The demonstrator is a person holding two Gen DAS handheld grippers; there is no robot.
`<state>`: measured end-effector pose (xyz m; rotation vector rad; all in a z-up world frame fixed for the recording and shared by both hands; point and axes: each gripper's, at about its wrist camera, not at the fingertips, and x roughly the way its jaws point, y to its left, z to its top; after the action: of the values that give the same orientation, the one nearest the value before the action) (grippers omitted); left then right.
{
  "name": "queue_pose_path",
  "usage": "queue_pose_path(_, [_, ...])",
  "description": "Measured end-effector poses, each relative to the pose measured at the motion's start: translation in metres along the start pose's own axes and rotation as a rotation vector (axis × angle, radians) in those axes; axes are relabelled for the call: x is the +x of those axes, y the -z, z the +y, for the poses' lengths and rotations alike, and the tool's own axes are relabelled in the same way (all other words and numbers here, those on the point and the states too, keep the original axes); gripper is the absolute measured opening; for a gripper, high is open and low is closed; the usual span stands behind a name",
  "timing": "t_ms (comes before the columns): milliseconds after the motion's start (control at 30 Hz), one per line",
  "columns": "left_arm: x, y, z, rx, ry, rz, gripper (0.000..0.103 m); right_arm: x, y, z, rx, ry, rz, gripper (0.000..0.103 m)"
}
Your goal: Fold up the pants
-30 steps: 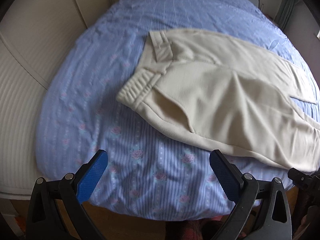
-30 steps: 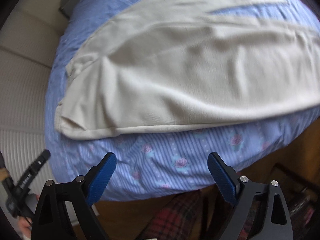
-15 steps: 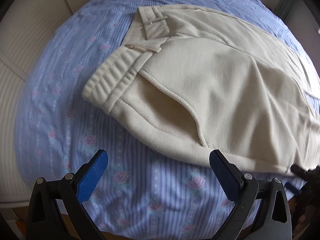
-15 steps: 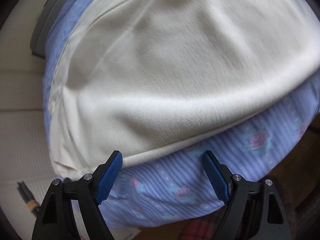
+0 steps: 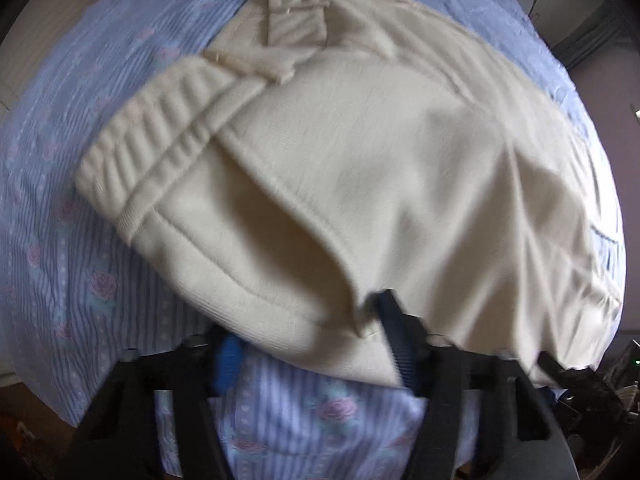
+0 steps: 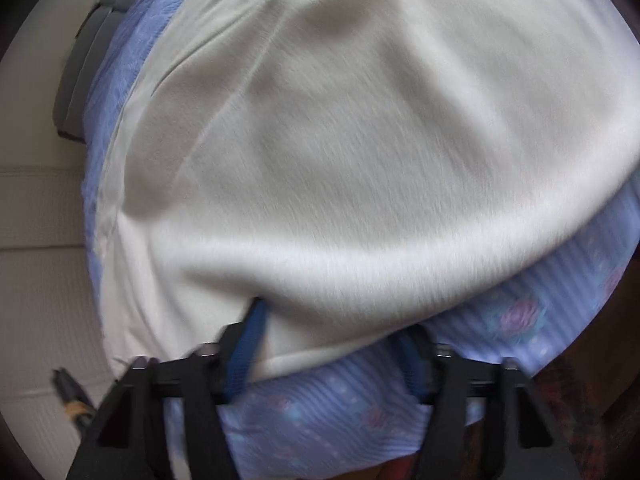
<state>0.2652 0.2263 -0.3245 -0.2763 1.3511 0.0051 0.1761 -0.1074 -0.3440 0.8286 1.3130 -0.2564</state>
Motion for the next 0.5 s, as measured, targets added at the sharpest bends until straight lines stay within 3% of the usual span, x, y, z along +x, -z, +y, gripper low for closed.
queue_pose_path(33, [-0.005, -0.004, -0.001, 0.000, -0.005, -0.008, 0.036, -0.002, -0.005, 0.004, -0.027, 0.025, -0.002, 0.031])
queue_pose_path(133, [-0.023, -0.012, -0.005, 0.026, -0.014, -0.038, 0.017, -0.021, -0.019, 0.021, -0.092, 0.069, -0.039, 0.017])
queue_pose_path(300, [-0.067, -0.030, -0.018, 0.048, 0.041, -0.107, 0.013, -0.083, -0.048, 0.070, -0.199, 0.085, -0.194, 0.016])
queue_pose_path(500, [-0.123, -0.066, -0.048, 0.062, 0.092, -0.247, 0.012, -0.143, -0.090, 0.121, -0.281, 0.038, -0.355, 0.015])
